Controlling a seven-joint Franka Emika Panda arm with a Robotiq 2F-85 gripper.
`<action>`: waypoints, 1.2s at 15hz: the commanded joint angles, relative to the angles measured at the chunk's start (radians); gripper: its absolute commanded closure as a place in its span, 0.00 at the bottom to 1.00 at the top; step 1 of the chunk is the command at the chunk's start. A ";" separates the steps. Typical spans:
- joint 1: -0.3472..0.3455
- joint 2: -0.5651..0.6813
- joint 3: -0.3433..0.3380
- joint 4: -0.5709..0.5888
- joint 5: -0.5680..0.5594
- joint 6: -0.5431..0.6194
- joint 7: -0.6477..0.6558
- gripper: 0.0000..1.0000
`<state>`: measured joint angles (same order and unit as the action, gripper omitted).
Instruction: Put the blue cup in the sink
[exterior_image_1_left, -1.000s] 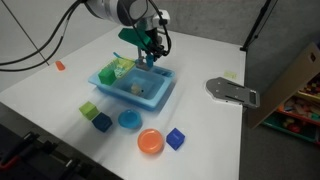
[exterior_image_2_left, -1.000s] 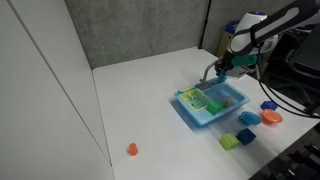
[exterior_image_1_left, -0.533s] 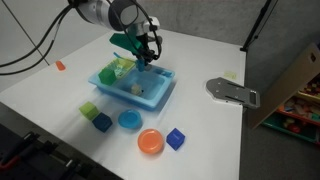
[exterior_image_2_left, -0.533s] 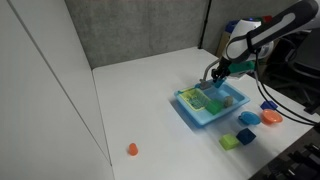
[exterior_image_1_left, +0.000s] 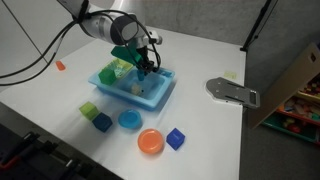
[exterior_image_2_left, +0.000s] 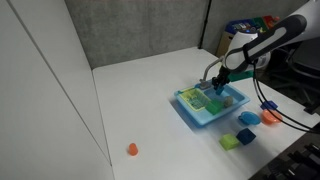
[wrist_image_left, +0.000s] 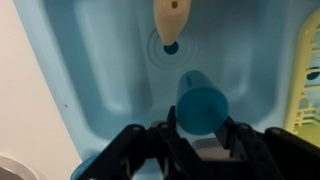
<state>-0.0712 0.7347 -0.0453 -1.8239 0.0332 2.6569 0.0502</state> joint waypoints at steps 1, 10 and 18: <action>-0.001 0.027 -0.002 0.005 -0.008 0.052 -0.022 0.87; -0.011 0.084 -0.001 0.014 -0.009 0.110 -0.044 0.87; -0.015 0.044 0.008 0.006 -0.007 0.090 -0.062 0.01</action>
<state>-0.0744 0.8138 -0.0475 -1.8170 0.0332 2.7652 0.0131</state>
